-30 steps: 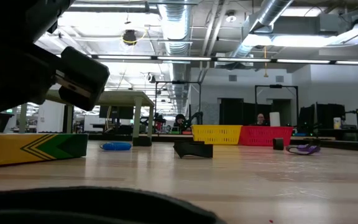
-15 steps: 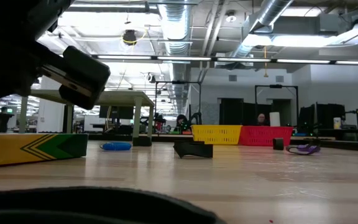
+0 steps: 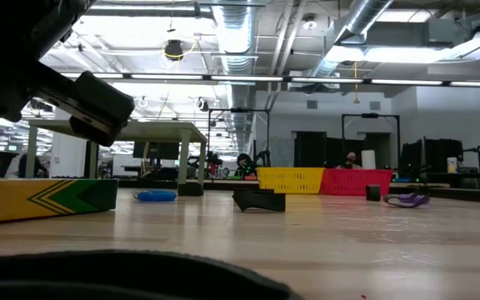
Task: Pick & Place Office Desk Supplies
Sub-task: Put the yellow crayon box into the black basket
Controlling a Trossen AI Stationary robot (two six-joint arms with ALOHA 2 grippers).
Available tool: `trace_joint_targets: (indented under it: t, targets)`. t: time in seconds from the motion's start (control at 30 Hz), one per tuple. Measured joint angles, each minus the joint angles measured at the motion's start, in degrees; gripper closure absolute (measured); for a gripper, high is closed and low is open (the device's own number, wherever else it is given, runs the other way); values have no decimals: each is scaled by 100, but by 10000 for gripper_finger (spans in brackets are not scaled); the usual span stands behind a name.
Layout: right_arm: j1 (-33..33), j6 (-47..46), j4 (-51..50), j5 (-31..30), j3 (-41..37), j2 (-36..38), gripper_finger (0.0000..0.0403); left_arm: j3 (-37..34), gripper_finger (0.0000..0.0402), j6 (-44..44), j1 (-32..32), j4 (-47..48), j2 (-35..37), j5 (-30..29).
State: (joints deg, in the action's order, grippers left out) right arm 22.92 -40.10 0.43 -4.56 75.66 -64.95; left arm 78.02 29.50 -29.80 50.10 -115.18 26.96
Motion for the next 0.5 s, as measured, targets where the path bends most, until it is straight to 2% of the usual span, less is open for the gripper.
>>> trace_joint_targets:
  t: [0.5]
  targets:
    - [0,33,4,-2,0,0,191,-2,401,-952,400,-39,1096,-90]
